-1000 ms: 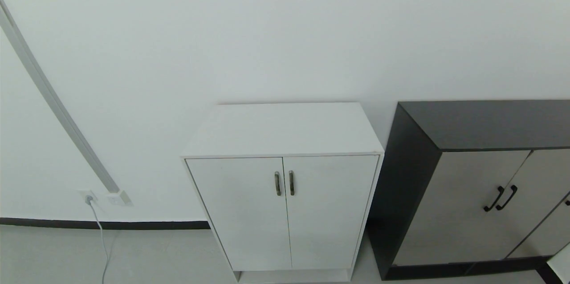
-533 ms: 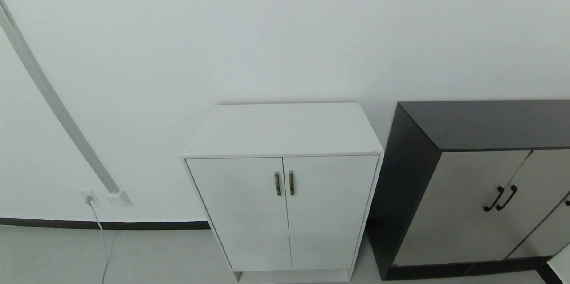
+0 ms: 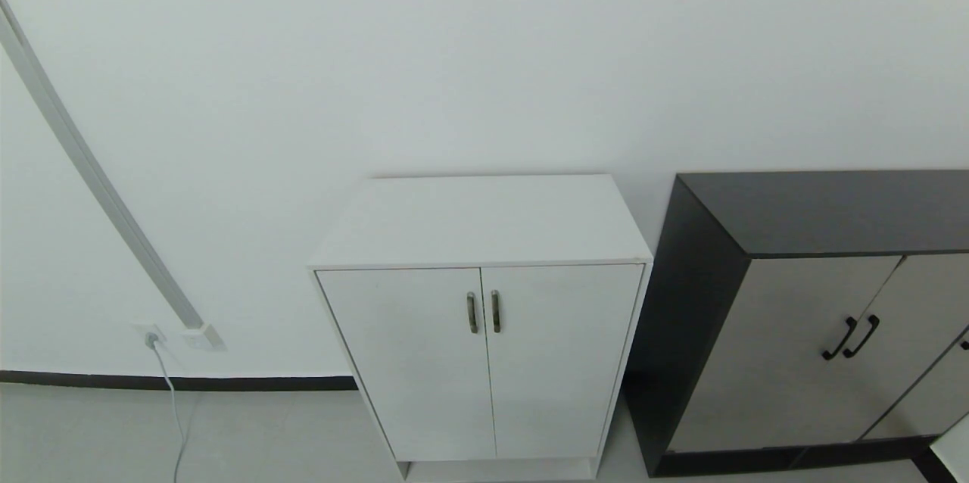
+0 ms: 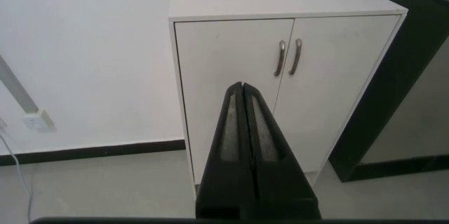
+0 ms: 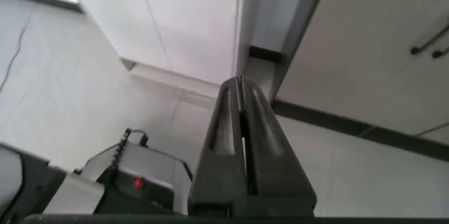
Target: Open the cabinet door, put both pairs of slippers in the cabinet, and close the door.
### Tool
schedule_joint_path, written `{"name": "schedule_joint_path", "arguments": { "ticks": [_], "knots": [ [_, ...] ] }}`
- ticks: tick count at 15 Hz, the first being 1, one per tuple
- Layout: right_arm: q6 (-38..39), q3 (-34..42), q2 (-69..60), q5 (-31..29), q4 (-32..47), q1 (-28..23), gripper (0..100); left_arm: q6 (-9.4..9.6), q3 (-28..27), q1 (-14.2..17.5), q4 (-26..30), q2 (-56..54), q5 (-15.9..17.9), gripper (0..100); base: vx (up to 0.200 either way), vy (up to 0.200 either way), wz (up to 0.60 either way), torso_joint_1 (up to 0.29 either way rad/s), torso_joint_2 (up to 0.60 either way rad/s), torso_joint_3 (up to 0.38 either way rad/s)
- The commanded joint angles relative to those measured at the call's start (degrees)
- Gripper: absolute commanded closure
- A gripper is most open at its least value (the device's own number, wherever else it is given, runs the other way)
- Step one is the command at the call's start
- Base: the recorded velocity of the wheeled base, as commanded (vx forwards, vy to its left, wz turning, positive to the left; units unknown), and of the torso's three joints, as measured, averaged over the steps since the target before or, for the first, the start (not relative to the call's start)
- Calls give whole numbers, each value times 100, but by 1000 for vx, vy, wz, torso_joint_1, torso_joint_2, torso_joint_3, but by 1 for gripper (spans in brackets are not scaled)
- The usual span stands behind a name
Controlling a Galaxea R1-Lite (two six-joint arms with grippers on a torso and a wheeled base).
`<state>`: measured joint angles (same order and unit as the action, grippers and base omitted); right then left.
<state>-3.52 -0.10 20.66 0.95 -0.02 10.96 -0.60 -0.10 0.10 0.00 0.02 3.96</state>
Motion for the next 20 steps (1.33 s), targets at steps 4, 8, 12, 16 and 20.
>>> {"name": "schedule_joint_path", "arguments": {
  "ticks": [4,8,12,16,20],
  "knots": [
    [-8,1,-1100,-7,2,-911,100,-2,1,-1,0,6,-1,100,0,0,0,0,0,0],
    [62,1,-1750,-16,2,-1114,100,-2,1,-1,0,-2,-1,100,0,0,0,0,0,0],
    [396,1,-2058,-183,-6,-1122,100,-11,1,-1,0,-2,-9,100,0,0,0,0,0,0],
    [809,10,-2066,-570,-50,-1122,100,-11,1,-1,0,-2,-9,100,0,0,0,0,0,0],
    [818,10,-2066,-561,-50,-1122,100,-11,1,-1,0,-2,-9,100,0,0,0,0,0,0]
  ]
}}
